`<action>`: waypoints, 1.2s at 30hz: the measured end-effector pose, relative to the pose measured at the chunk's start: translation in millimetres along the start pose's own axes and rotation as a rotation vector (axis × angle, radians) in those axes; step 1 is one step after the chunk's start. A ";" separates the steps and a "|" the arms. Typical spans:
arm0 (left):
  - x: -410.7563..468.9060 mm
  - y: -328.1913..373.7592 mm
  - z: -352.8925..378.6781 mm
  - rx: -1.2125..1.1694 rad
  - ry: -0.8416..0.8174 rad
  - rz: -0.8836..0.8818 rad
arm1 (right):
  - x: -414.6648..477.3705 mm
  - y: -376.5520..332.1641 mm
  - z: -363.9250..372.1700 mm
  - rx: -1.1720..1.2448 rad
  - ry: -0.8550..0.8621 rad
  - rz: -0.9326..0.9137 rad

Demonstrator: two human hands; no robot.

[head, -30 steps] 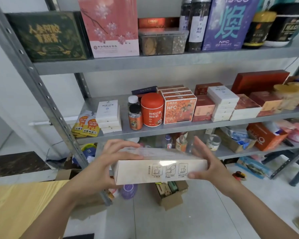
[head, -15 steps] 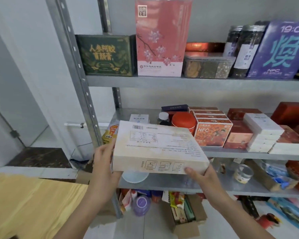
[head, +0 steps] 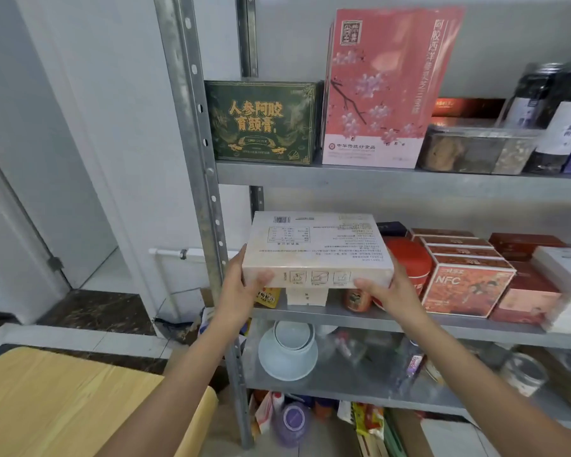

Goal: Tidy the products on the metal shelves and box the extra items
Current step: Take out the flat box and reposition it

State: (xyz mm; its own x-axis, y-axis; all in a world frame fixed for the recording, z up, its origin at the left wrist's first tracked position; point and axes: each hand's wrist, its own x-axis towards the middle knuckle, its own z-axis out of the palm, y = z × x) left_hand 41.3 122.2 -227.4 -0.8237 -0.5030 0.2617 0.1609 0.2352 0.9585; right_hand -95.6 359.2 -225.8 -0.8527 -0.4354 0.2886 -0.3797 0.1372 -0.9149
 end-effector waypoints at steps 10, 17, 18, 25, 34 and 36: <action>86.9 -16.9 3.1 0.034 -0.024 -0.033 | 93.3 12.1 6.6 -0.263 0.029 0.037; 141.0 -23.4 9.6 0.036 0.096 -0.075 | 153.0 28.1 16.0 -0.256 -0.015 0.269; 150.8 -22.5 11.1 0.060 0.119 -0.077 | 161.2 27.1 17.9 -0.259 -0.014 0.266; 202.3 -28.5 18.4 0.016 0.144 -0.179 | 209.9 25.6 27.8 -0.309 0.000 0.333; 224.1 -57.0 25.3 -0.053 0.035 -0.353 | 233.9 53.1 45.0 -0.222 -0.046 0.340; 225.2 -64.0 29.2 -0.060 0.004 -0.408 | 235.2 63.8 46.5 -0.253 -0.065 0.321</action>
State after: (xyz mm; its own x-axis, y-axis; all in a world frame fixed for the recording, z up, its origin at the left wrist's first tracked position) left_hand -170.3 18.2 -233.1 -0.8244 -0.5483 -0.1406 -0.1464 -0.0333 0.9887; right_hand -303.7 224.2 -229.4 -0.9207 -0.3894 -0.0259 -0.1814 0.4859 -0.8550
